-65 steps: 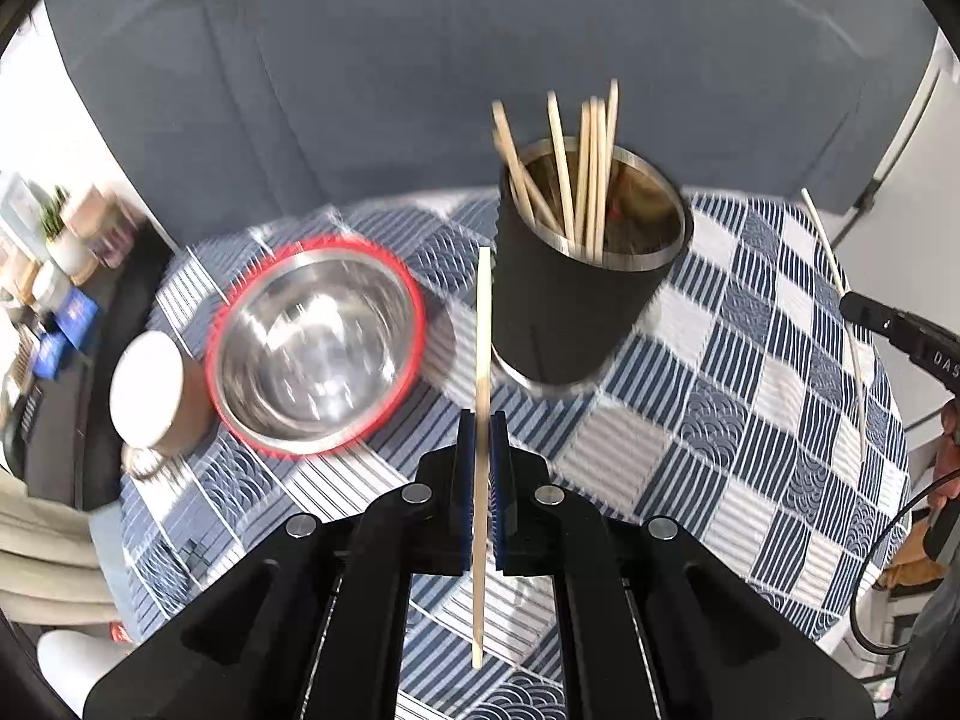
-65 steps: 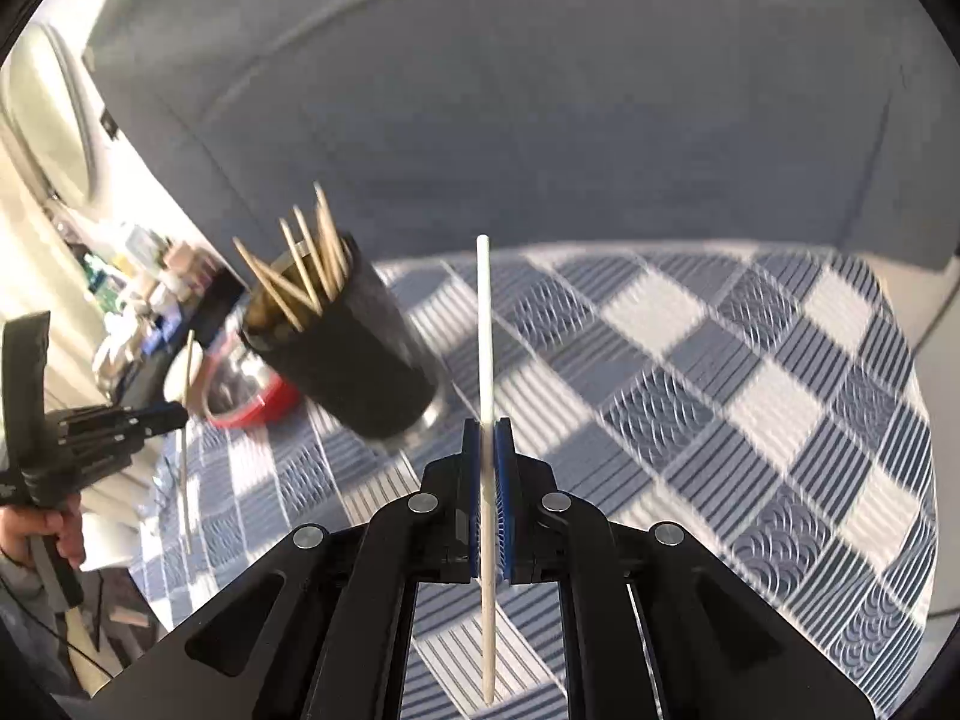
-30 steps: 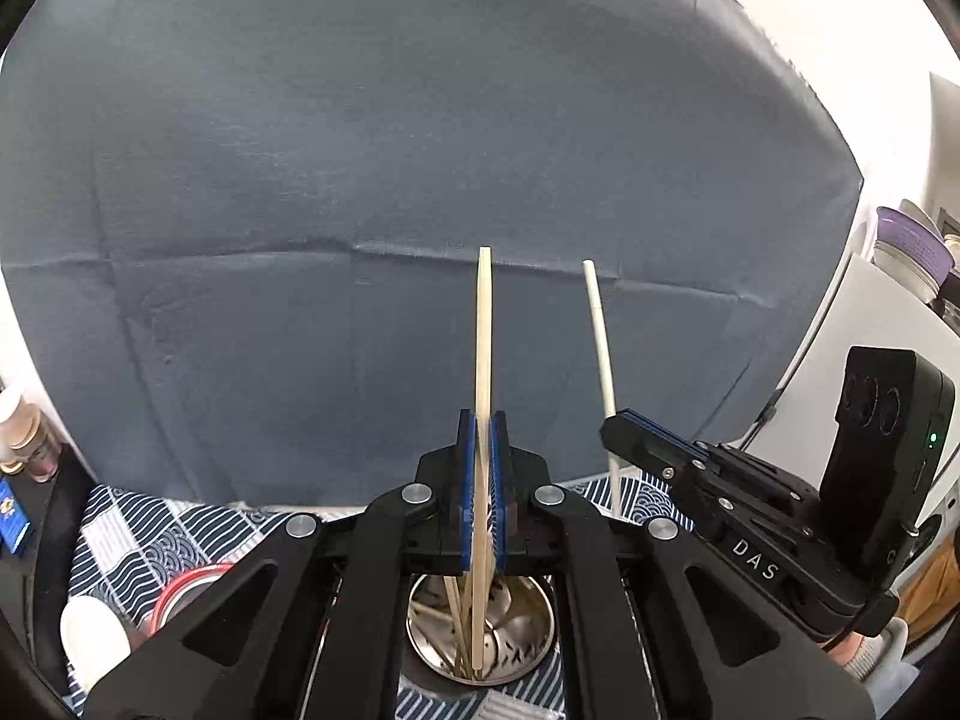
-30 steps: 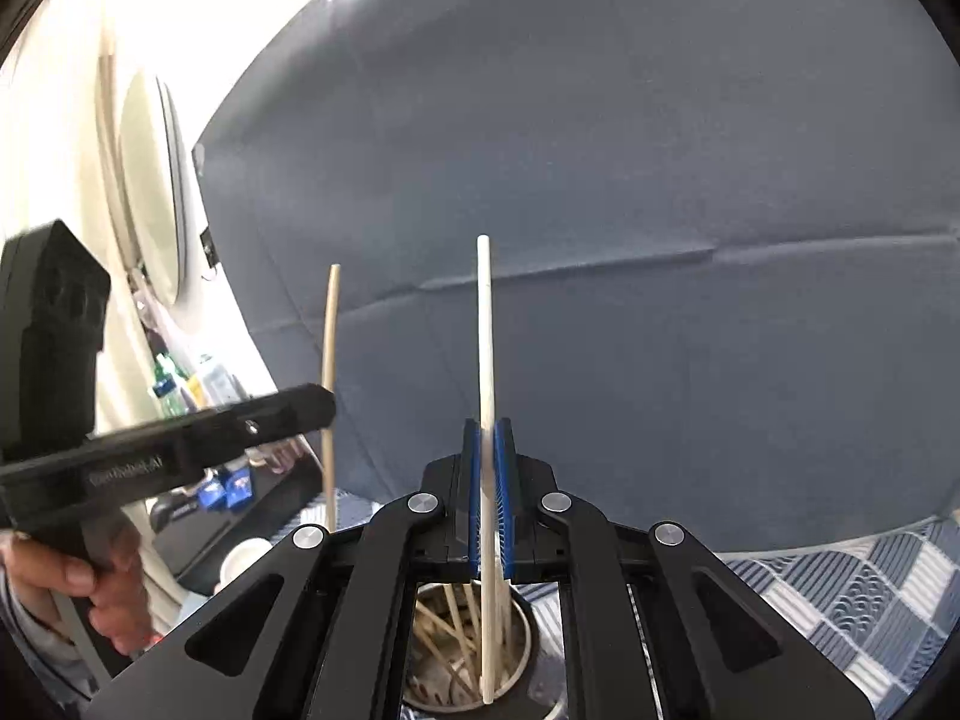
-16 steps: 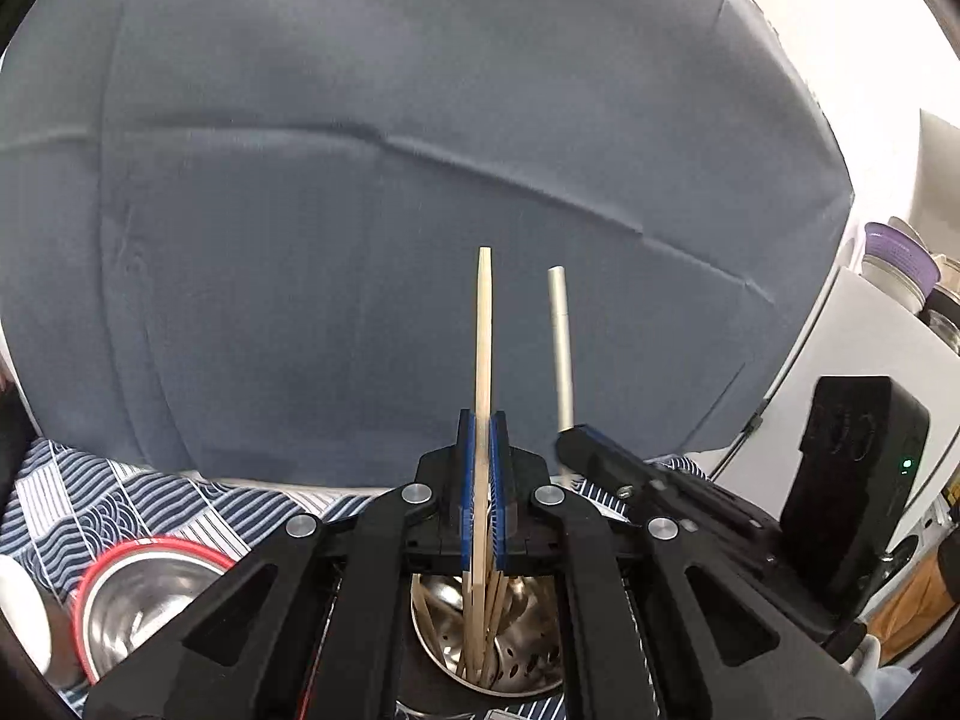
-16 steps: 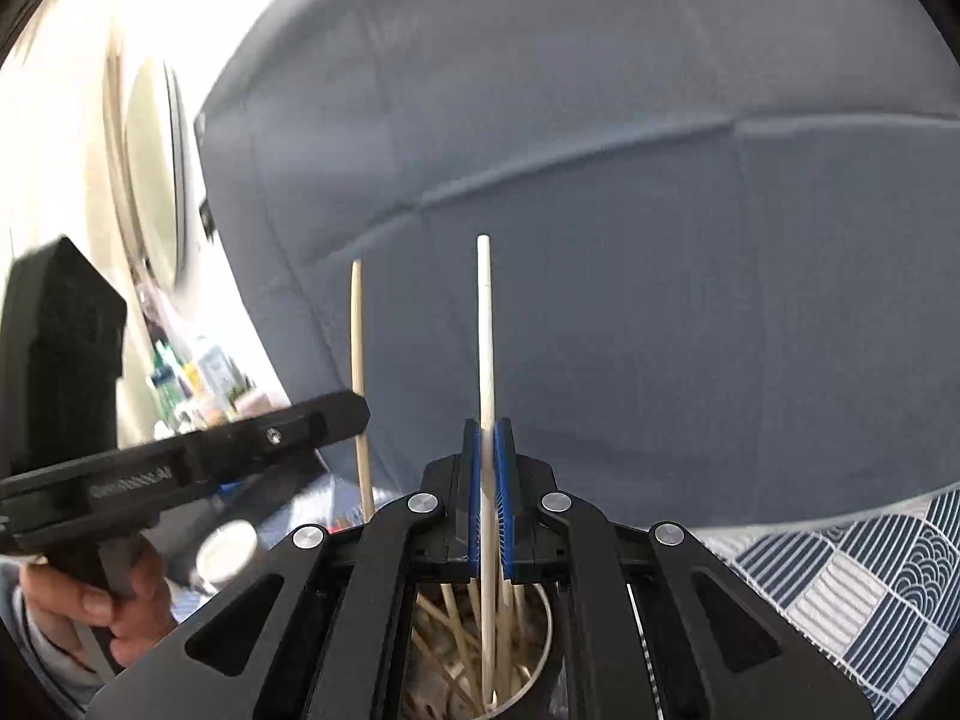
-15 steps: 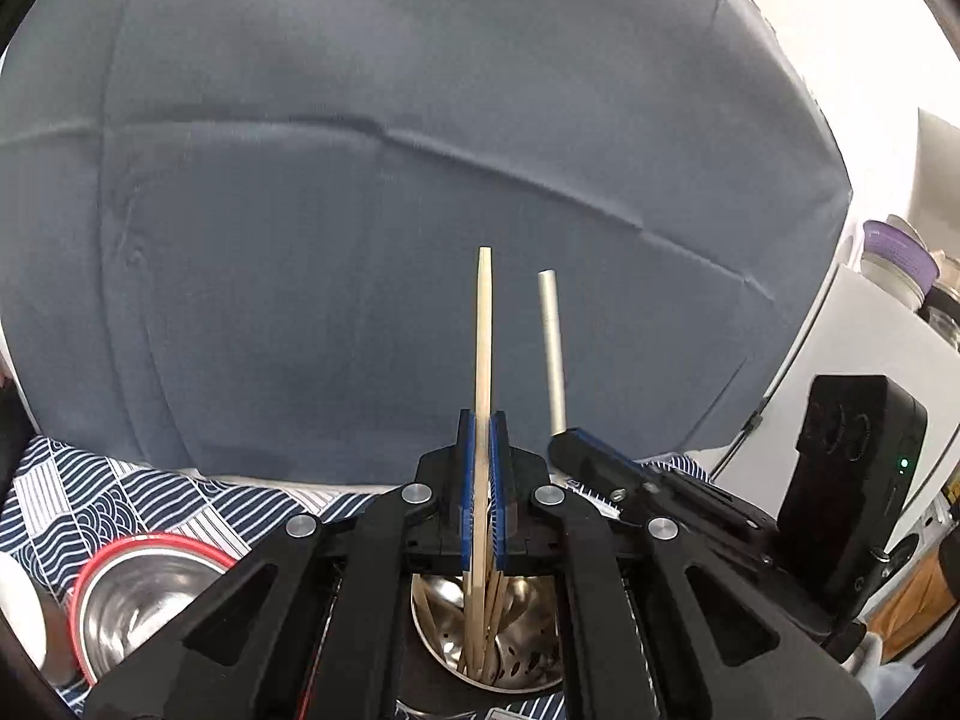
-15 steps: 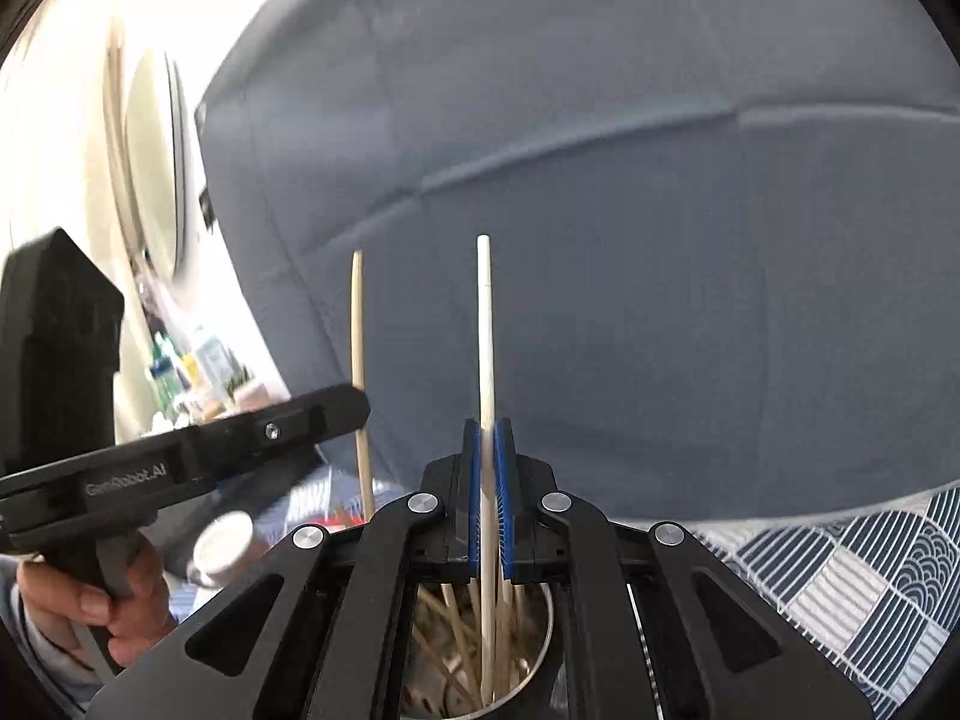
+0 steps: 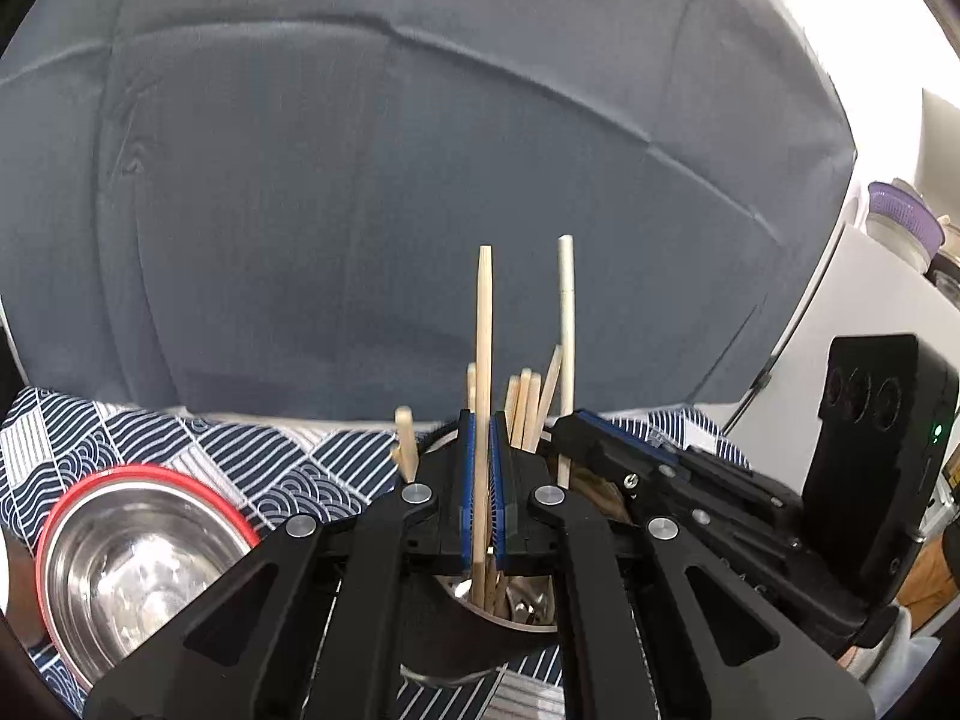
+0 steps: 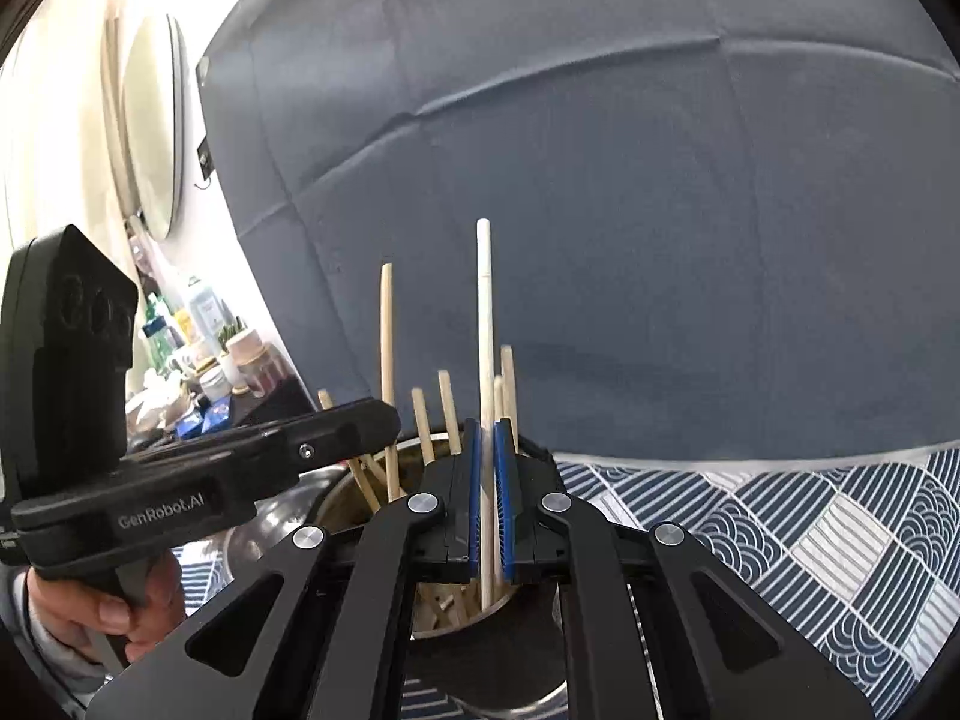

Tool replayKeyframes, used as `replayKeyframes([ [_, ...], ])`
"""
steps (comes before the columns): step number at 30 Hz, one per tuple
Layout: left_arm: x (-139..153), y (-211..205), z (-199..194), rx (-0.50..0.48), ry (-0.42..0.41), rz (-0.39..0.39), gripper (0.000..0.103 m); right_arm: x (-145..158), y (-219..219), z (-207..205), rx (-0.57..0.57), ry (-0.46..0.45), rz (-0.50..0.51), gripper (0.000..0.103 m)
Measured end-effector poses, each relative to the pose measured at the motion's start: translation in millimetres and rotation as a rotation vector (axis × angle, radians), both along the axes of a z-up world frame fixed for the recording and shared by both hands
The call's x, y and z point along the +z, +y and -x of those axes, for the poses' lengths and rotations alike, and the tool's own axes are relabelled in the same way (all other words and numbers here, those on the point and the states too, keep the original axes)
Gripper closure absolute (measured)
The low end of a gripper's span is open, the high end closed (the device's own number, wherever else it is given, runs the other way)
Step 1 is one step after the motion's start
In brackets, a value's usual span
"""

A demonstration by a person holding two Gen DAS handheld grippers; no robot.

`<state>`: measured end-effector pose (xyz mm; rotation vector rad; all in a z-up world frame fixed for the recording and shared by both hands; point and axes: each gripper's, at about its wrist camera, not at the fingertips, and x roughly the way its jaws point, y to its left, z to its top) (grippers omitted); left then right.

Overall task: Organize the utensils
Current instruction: 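Lower both chopsticks down into the black holder, then open both tools and pull them back from the holder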

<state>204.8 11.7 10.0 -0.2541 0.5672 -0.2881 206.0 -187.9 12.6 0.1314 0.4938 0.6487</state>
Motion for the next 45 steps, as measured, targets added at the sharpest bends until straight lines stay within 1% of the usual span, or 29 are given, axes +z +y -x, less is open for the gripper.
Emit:
replayKeyframes([
  [3, -4, 4, 4, 0.005, 0.016, -0.002, 0.098, -3, 1, 4, 0.005, 0.009, 0.021, 0.098],
  [4, -6, 4, 5, 0.006, 0.023, -0.003, 0.098, -3, 1, 7, 0.010, 0.012, 0.025, 0.096],
  [6, -9, 6, 8, 0.008, 0.043, -0.002, 0.098, -4, 1, 10, 0.008, 0.019, 0.034, 0.095],
  [10, -2, 12, 14, 0.026, 0.054, 0.006, 0.097, 2, -6, 15, -0.007, 0.030, 0.022, 0.094],
  [12, 5, 17, 19, 0.042, 0.049, 0.007, 0.086, 9, -10, 17, -0.019, 0.025, 0.021, 0.094],
  [13, 8, 18, 20, 0.048, 0.047, 0.005, 0.084, 13, -12, 18, -0.022, 0.024, 0.020, 0.094],
  [15, 16, 21, 24, 0.061, 0.040, -0.002, 0.069, 21, -16, 19, -0.028, 0.033, 0.022, 0.094],
  [17, 25, 25, 30, 0.080, 0.033, -0.012, 0.061, 30, -20, 22, -0.037, 0.028, 0.023, 0.094],
  [18, 29, 26, 34, 0.089, 0.029, -0.026, 0.057, 35, -22, 24, -0.043, 0.025, 0.025, 0.085],
  [19, 33, 26, 36, 0.103, 0.029, -0.045, 0.053, 38, -23, 25, -0.049, 0.026, 0.026, 0.067],
  [20, 37, 26, 39, 0.119, 0.030, -0.065, 0.048, 43, -25, 28, -0.065, 0.030, 0.031, 0.056],
  [21, 42, 27, 43, 0.122, 0.024, -0.068, 0.045, 47, -27, 30, -0.074, 0.031, 0.033, 0.047],
  [22, 46, 28, 47, 0.131, 0.019, -0.071, 0.041, 52, -29, 32, -0.075, 0.030, 0.028, 0.047],
  [23, 50, 29, 50, 0.148, 0.016, -0.081, 0.030, 56, -31, 34, -0.076, 0.029, 0.025, 0.046],
  [25, 59, 30, 58, 0.185, 0.008, -0.107, 0.023, 64, -34, 38, -0.097, 0.031, 0.040, 0.035],
  [26, 62, 30, 60, 0.199, 0.019, -0.122, 0.014, 67, -36, 40, -0.105, 0.031, 0.047, 0.033],
  [27, 65, 30, 62, 0.217, 0.033, -0.145, 0.008, 71, -38, 43, -0.108, 0.027, 0.052, 0.028],
  [29, 71, 29, 69, 0.228, 0.024, -0.171, 0.007, 75, -42, 49, -0.119, 0.009, 0.056, 0.017],
  [30, 75, 28, 73, 0.234, 0.022, -0.184, 0.006, 77, -45, 53, -0.132, -0.001, 0.059, 0.015],
  [32, 78, 26, 78, 0.238, 0.034, -0.208, 0.006, 79, -53, 59, -0.146, 0.002, 0.060, 0.015],
  [35, 79, 23, 88, 0.228, 0.064, -0.219, 0.006, 78, -63, 68, -0.159, 0.015, 0.058, 0.014],
  [40, 77, 15, 104, 0.255, 0.077, -0.239, 0.006, 73, -80, 89, -0.180, 0.030, 0.077, 0.013],
  [42, 73, 13, 110, 0.258, 0.096, -0.244, 0.006, 70, -86, 99, -0.184, 0.035, 0.085, 0.013],
  [45, 59, 7, 117, 0.277, 0.141, -0.279, 0.006, 61, -94, 112, -0.190, 0.040, 0.094, 0.012],
])
